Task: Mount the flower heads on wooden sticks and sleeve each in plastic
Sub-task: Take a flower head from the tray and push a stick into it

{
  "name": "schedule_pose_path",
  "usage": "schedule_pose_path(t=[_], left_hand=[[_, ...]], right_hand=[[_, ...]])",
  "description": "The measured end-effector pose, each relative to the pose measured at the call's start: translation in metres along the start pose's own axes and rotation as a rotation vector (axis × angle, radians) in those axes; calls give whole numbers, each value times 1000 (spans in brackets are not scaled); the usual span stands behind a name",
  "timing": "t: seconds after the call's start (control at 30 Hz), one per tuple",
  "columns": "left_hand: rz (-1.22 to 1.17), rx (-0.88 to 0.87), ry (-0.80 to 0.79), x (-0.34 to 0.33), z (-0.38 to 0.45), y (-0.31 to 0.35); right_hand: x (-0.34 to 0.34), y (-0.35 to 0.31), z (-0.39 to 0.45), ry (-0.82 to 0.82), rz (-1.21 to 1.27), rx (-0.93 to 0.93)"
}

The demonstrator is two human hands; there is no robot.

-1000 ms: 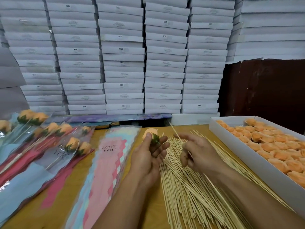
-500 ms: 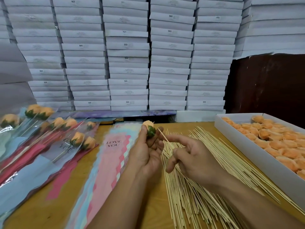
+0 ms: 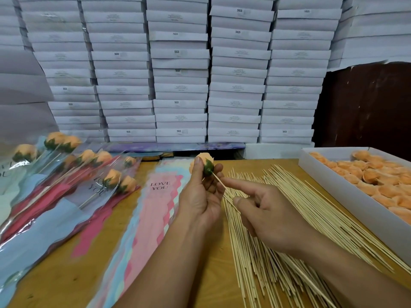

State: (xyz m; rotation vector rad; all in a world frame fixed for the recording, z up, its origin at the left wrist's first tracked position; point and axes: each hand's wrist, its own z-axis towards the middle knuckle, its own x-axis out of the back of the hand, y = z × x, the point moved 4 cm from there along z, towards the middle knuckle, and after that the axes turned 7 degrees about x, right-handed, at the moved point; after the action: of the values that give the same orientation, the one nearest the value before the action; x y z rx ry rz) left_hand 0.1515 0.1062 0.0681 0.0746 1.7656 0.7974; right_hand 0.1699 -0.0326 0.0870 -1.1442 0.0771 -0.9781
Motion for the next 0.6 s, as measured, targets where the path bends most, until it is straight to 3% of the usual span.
schedule_pose_path(t=[0.6], left_hand=[[36, 0, -8, -1, -2, 0]], right_hand=[[3, -1, 0, -13, -36, 1]])
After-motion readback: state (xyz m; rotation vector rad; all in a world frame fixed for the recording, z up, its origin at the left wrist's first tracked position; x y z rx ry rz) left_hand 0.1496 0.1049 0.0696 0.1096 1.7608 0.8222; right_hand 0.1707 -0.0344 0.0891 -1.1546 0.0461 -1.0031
